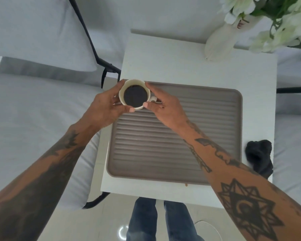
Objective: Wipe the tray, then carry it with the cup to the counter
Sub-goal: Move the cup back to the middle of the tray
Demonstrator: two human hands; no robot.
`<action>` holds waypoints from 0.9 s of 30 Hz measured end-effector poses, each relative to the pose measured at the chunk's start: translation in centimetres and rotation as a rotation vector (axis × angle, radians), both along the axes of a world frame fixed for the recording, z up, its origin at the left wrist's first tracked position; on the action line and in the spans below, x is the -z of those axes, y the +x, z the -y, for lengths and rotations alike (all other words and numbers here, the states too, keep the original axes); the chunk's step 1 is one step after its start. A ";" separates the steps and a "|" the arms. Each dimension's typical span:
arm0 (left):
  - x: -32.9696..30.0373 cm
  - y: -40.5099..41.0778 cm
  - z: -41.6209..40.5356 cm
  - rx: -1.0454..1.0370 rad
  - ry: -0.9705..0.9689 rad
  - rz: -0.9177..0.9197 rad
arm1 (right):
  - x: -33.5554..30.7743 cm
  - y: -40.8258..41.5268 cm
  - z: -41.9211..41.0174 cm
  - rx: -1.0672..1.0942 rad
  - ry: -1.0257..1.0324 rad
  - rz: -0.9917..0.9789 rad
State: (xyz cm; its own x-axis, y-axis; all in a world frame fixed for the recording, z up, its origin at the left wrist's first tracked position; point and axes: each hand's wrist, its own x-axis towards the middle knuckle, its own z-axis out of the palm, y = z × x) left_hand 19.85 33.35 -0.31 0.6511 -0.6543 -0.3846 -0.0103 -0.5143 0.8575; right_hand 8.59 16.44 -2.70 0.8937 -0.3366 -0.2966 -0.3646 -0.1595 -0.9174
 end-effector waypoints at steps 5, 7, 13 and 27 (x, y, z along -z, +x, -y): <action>-0.9 -1.8 0.7 0.083 0.018 0.071 | -0.8 -2.6 -0.2 0.037 0.008 0.030; -1.1 -3.0 1.2 0.119 0.025 0.086 | -1.4 -4.6 0.1 0.060 -0.005 0.034; 0.0 -8.2 3.1 0.219 -0.027 0.118 | -2.9 -11.6 1.4 0.112 -0.038 0.014; 2.5 -12.4 5.1 0.216 0.022 0.057 | -0.7 -16.4 2.2 0.174 -0.067 -0.026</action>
